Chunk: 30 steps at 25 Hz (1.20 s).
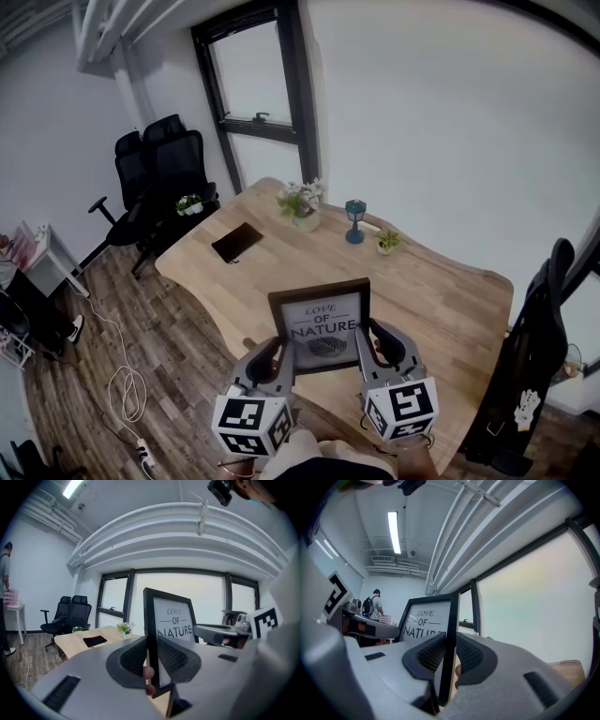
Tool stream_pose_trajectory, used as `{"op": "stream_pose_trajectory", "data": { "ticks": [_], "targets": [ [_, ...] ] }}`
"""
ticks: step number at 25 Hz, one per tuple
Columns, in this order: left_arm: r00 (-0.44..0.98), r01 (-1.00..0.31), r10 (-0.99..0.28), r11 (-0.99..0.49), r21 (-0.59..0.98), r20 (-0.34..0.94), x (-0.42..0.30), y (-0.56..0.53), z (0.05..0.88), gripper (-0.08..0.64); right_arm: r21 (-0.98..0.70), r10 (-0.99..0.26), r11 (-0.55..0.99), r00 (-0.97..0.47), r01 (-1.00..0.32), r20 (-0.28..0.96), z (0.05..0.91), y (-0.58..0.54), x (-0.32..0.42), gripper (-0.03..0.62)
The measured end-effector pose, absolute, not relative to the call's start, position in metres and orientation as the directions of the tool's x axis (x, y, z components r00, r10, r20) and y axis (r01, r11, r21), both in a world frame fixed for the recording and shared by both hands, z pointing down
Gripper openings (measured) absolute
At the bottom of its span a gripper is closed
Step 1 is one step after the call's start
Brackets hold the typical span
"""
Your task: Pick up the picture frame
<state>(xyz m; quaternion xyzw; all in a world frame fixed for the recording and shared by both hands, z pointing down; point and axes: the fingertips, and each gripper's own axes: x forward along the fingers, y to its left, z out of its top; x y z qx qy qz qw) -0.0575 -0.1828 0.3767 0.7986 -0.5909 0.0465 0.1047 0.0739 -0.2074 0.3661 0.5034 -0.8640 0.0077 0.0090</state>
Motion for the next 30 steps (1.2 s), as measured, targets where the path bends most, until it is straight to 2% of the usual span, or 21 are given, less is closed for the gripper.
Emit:
{"op": "stream_pose_trajectory", "data": {
  "ticks": [30],
  "targets": [
    [0.365,-0.928,-0.916,-0.343,0.145,0.168,-0.110,-0.192,0.339,0.064,0.046,-0.888,0.460,-0.459,-0.887,0.021,0.320,-0.210,0.021,0.069]
  ]
}}
